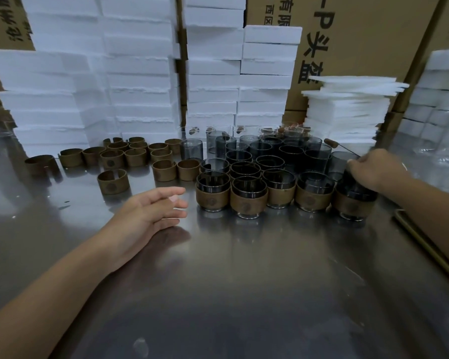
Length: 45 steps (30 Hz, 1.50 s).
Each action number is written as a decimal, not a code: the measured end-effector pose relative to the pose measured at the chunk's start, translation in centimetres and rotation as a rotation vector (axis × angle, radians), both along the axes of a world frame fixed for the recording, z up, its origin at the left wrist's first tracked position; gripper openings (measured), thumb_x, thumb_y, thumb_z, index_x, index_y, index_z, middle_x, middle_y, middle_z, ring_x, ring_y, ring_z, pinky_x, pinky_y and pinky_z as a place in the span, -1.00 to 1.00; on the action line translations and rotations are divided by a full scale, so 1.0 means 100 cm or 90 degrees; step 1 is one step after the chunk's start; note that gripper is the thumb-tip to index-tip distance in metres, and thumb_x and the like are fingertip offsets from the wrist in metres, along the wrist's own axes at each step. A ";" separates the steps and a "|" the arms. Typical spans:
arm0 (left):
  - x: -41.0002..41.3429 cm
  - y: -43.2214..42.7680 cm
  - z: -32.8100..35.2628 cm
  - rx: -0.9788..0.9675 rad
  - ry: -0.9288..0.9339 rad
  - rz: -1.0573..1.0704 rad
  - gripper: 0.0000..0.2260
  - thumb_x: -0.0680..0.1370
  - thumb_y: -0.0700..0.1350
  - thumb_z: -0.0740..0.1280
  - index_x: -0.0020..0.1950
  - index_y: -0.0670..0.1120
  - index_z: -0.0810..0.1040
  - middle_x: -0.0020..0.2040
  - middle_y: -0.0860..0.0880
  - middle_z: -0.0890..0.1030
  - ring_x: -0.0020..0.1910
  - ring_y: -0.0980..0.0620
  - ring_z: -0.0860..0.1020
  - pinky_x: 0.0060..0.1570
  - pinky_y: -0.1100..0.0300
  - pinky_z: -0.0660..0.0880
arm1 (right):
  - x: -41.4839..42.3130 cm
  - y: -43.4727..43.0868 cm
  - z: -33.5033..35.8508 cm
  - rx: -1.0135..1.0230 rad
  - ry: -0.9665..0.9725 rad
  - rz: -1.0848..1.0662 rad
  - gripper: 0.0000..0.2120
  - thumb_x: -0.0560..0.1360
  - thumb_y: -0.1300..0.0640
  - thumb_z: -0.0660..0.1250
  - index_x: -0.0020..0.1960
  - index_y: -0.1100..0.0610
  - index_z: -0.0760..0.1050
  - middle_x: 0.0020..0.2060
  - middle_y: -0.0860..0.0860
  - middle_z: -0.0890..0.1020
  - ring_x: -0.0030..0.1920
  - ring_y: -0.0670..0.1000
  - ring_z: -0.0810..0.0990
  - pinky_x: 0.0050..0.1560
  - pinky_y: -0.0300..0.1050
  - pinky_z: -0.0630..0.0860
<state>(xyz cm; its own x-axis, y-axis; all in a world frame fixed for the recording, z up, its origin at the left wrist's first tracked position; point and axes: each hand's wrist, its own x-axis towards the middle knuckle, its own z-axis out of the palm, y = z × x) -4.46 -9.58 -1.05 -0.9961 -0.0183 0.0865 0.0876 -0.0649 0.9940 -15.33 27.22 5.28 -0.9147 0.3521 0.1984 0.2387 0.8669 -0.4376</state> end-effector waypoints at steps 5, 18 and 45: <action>-0.001 -0.001 -0.001 -0.007 0.001 -0.003 -0.63 0.35 -0.05 0.34 0.14 -0.08 0.59 -0.10 -0.05 0.68 -0.07 0.02 0.65 0.00 0.15 0.50 | -0.006 0.000 0.005 0.036 -0.081 0.034 -0.62 0.51 -0.06 0.34 0.04 0.29 0.60 -0.12 0.15 0.55 -0.15 0.15 0.47 -0.16 -0.06 0.43; -0.002 -0.002 -0.002 -0.012 0.008 -0.015 -0.72 0.47 -0.11 0.31 0.17 -0.07 0.58 -0.11 -0.02 0.68 -0.09 0.05 0.65 -0.03 0.18 0.49 | 0.018 -0.048 0.017 0.076 0.296 0.077 -0.79 0.61 0.06 0.20 0.05 0.09 0.59 -0.07 0.18 0.65 0.04 0.27 0.55 0.17 0.14 0.40; 0.009 0.009 0.012 0.083 0.079 -0.042 -0.45 0.34 -0.10 0.45 0.30 -0.21 0.46 0.14 -0.14 0.63 0.15 -0.06 0.60 0.09 0.17 0.53 | 0.104 -0.196 -0.059 -0.358 0.135 0.626 -0.29 0.48 -0.20 0.29 0.53 -0.04 0.11 0.37 -0.20 0.33 0.34 -0.29 0.29 0.20 -0.49 0.25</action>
<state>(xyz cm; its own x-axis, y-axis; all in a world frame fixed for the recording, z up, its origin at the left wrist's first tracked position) -3.56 -8.72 0.10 -0.9773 0.0275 0.2099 0.2002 -0.2021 0.9587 -4.96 7.61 -0.57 -0.8099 -0.4071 0.4223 -0.5569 0.3075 -0.7716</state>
